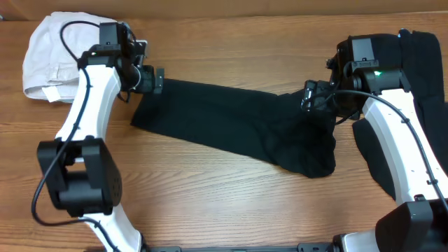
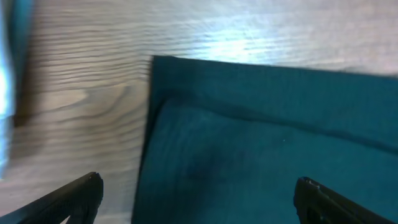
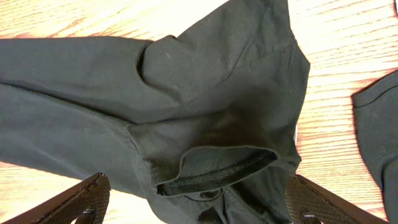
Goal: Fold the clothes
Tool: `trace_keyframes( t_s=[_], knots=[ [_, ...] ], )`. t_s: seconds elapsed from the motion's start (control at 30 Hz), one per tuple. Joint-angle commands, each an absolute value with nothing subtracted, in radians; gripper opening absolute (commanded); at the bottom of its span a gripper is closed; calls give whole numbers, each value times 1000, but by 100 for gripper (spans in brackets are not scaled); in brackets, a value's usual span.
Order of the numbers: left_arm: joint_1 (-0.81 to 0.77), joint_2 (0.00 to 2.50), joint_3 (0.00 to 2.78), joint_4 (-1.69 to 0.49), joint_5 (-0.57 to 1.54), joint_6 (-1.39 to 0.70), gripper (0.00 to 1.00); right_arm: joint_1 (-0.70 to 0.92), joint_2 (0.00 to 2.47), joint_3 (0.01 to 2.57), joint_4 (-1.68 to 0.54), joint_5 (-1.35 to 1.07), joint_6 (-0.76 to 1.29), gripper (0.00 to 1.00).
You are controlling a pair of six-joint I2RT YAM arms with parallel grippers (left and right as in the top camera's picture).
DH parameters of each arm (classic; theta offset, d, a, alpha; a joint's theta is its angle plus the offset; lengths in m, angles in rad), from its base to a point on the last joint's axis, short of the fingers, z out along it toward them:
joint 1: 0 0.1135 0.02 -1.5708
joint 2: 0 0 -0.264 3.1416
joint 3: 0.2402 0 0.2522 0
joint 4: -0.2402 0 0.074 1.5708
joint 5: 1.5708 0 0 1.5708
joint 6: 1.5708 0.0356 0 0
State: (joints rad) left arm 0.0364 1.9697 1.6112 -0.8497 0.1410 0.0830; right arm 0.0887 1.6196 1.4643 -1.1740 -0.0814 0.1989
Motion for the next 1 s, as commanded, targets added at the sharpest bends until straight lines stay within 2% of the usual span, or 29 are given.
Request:
trace_keyframes(
  t_s=[0.0, 0.53, 0.63, 0.97],
  knots=[
    [56, 2051, 1623, -841, 223, 171, 100, 91, 1614, 1480, -1184, -83, 181, 94],
    [126, 2191, 1623, -828, 296, 195, 100, 91, 1614, 1480, -1223, -80, 182, 96],
    [118, 2204, 1623, -828, 361, 195, 100, 91, 1614, 1480, -1218, -80, 182, 96],
    [62, 2253, 1622, -820, 333, 199, 94, 91, 1614, 1480, -1221, -80, 182, 96]
  ],
)
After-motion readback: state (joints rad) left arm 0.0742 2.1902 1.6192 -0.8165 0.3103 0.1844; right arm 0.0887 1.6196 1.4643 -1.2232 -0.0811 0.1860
